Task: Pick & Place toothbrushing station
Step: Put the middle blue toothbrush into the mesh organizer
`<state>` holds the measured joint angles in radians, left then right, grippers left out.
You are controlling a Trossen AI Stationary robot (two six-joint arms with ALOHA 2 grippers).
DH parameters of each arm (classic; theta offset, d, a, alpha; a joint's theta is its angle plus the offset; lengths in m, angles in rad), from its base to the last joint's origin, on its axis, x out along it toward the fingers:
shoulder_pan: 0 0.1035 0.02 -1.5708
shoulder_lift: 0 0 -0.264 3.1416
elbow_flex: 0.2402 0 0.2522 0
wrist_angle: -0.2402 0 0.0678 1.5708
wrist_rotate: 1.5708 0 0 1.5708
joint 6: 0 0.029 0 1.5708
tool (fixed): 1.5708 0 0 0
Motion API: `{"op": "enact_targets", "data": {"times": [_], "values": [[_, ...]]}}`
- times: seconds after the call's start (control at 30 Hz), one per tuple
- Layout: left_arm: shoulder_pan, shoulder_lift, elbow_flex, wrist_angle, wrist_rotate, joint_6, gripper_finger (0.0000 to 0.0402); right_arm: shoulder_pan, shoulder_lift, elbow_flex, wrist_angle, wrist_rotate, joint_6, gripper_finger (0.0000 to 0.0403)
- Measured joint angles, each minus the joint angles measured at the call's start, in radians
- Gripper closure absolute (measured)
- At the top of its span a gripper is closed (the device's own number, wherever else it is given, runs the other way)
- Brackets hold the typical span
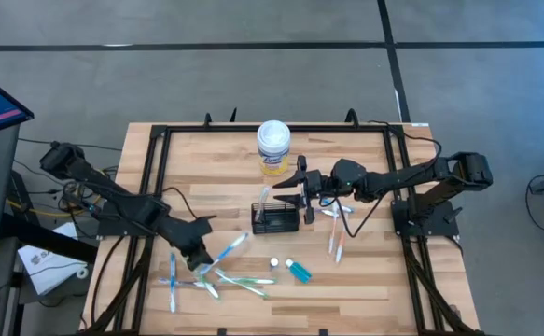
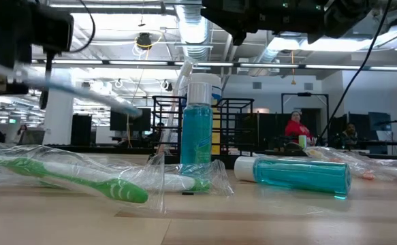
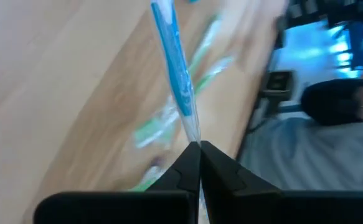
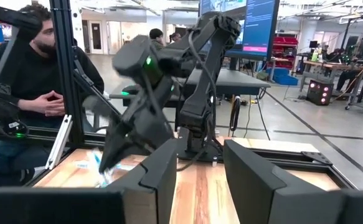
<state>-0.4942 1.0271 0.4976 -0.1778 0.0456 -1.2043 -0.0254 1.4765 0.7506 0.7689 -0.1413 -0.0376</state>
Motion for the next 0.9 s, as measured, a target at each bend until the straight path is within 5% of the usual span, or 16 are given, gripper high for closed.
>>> {"op": "enact_targets", "data": {"times": [0.47, 0.9], "values": [[0.098, -0.124, 0.000, 0.161, -0.047, 0.059, 0.0401, 0.051, 0.000, 0.056, -0.125, 0.021, -0.206, 0.0282], [0.182, -0.122, 0.000, 0.318, -0.030, 0.126, 0.0401, 0.142, 0.000, 0.170, -0.336, 0.229, -0.429, 0.0279]]}}
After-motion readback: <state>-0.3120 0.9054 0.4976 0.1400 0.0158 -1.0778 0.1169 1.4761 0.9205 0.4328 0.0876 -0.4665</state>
